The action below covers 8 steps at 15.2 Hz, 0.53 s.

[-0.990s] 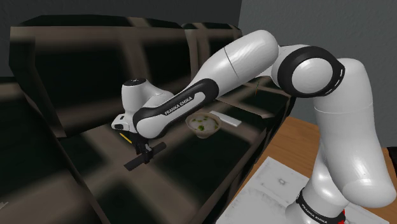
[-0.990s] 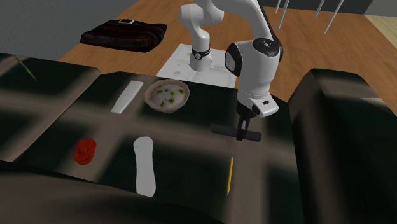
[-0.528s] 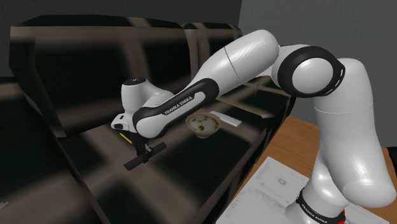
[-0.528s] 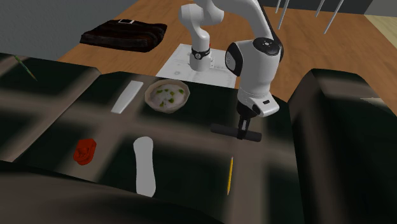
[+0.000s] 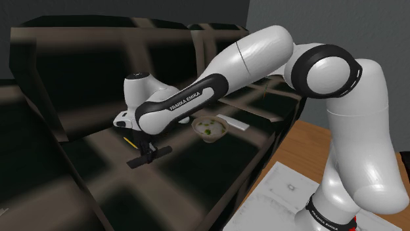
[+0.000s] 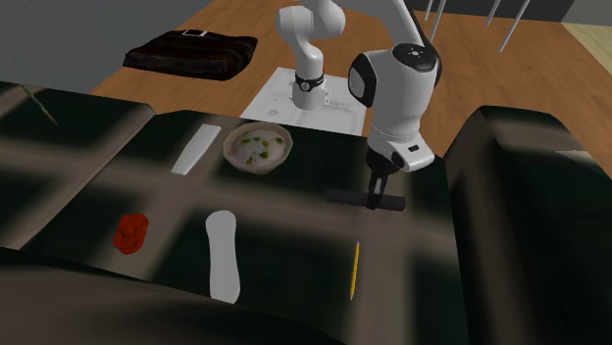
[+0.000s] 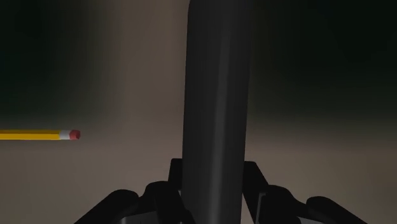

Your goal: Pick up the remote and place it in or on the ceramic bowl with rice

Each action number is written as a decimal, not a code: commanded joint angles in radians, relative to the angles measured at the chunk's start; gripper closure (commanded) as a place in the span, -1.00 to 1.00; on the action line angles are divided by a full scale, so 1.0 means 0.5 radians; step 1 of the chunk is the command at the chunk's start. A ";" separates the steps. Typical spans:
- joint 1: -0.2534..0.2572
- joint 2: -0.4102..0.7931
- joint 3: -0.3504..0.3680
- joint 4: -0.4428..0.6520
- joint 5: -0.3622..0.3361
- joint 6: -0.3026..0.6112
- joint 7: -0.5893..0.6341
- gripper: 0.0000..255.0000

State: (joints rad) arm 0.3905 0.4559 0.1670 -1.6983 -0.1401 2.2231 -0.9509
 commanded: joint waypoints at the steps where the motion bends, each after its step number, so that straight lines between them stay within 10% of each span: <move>1: 0.000 -0.031 0.004 0.011 0.007 -0.042 -0.003 1.00; 8: -0.005 -0.105 0.014 0.095 0.029 -0.198 -0.021 1.00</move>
State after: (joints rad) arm 0.3887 0.4131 0.1732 -1.6506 -0.1276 2.1334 -0.9608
